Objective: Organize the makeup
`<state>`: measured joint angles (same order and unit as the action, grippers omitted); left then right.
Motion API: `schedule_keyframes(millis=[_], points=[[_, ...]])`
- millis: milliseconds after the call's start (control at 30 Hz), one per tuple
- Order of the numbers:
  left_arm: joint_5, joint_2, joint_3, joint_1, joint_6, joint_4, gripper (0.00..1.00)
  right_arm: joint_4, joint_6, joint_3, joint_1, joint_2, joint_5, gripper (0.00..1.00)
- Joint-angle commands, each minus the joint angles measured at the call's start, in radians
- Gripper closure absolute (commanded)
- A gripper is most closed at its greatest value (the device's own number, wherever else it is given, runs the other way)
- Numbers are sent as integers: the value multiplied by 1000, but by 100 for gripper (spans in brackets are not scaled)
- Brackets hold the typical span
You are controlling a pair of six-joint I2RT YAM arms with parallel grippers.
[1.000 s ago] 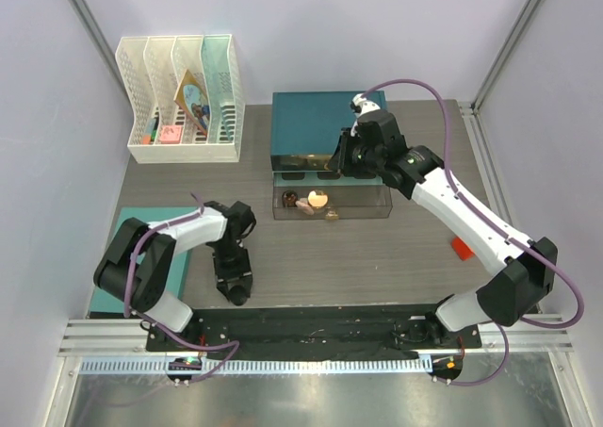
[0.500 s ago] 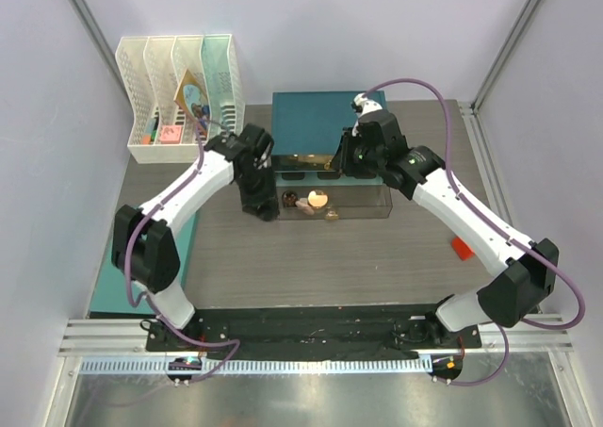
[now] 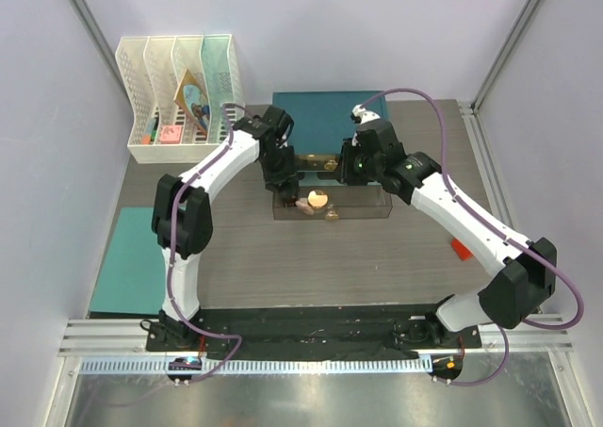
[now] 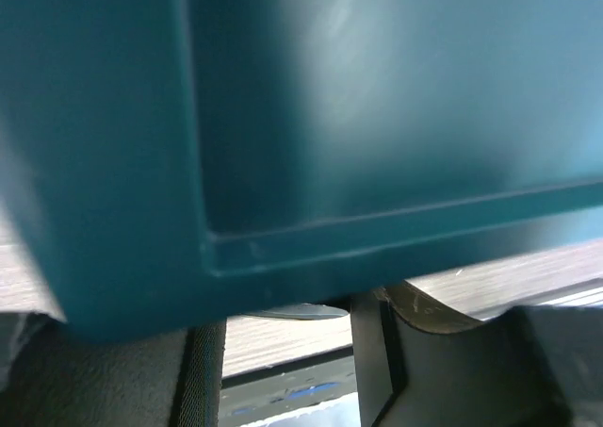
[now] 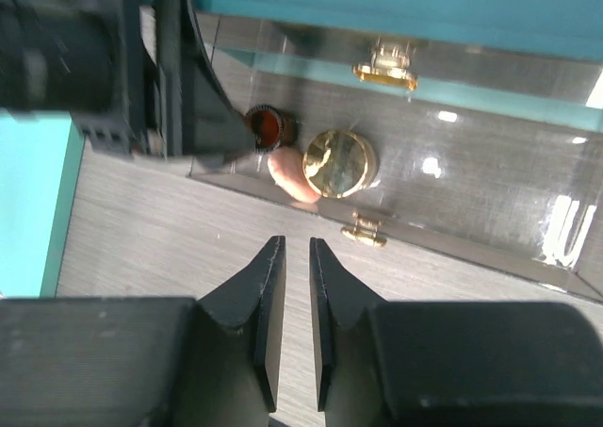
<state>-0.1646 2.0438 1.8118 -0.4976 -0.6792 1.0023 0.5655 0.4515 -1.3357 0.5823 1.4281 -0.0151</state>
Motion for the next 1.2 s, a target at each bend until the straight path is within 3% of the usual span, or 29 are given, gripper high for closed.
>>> schedule_keyframes(millis=[0, 100, 133, 300, 433, 467, 533, 567, 600, 667, 900, 1067, 1167], points=[[-38, 10, 95, -4, 4, -65, 60, -4, 0, 47, -2, -57, 47, 78], [-42, 4, 90, -4, 9, -77, 34, -4, 4, 85, -1, -67, 67, 77], [-41, -2, 90, -4, 15, -80, 30, -3, 4, 95, -1, -70, 72, 77], [-46, -22, 110, -4, 30, -90, 25, -3, 1, 155, 13, -69, 76, 76], [-47, -25, 181, -4, 46, -47, 27, -1, -7, 179, 48, -69, 76, 77], [-44, -40, 207, -4, 50, -47, 29, 2, -16, 188, 63, -70, 63, 77], [-26, -57, 236, -4, 55, -57, 48, 1, -28, 197, 112, -66, 50, 80], [-21, -66, 274, -2, 58, -57, 66, 2, -33, 205, 131, -61, 37, 87], [-3, -77, 296, -1, 59, -59, 99, 2, -45, 208, 148, -57, 30, 91], [17, -82, 361, 2, 59, -59, 100, 2, -53, 217, 218, -32, 20, 99], [63, 21, 500, 54, 63, -34, 100, -58, -51, 237, 324, 78, -74, 99], [90, 164, 604, 76, 63, 35, 100, -76, -68, 214, 344, 135, -261, 99], [88, 184, 590, 87, 50, 19, 100, -88, -73, 207, 347, 169, -384, 99]])
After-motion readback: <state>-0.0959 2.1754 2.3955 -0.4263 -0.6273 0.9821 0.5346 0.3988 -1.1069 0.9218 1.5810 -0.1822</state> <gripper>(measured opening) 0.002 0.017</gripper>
